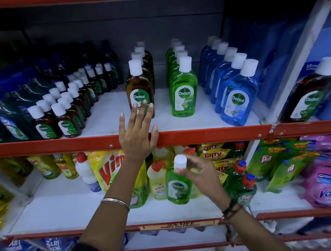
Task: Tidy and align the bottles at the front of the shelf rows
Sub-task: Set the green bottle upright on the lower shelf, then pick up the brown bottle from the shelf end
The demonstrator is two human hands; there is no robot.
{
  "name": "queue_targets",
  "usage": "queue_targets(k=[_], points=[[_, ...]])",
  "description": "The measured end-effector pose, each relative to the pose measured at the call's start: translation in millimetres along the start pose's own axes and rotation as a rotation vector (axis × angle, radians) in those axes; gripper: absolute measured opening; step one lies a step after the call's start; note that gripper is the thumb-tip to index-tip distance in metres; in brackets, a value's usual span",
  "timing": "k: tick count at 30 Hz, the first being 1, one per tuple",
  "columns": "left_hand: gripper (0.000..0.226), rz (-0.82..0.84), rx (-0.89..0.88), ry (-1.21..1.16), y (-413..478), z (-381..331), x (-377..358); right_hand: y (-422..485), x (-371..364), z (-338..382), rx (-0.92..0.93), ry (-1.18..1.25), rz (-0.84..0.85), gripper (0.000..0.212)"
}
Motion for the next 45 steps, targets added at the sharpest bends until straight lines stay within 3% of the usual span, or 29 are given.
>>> queue_targets(k=[13,17,23,31,36,45], points=[[0.052,0.038,0.007,-0.021,0,0,2,64,94,174,0.473,0.110,-0.354,0.028],[0.052,0.043,0.013,-0.025,1,0,1,94,97,174,0.464,0.088,-0.399,0.030],[0.052,0.049,0.021,-0.039,0,1,1,120,74,143,0.386,-0.007,-0.337,0.028],[0.053,0.052,0.028,-0.039,0,0,0,123,68,140,0.396,-0.124,-0.338,0.037],[0.052,0.045,0.030,-0.035,0,0,2,104,86,143,0.436,-0.103,-0.329,0.031],[0.053,0.039,0.049,-0.052,0,-2,3,40,227,155,0.715,-0.107,-0.924,0.016]])
Point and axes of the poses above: each hand's wrist, its own y-axis towards the middle knuckle, its own x-axis out of the back of the hand, z = x × y, the point moved 6 cm from there along y, towards the middle knuckle, and after that the axes turned 3 degrees about -x, right-handed, at the moved point
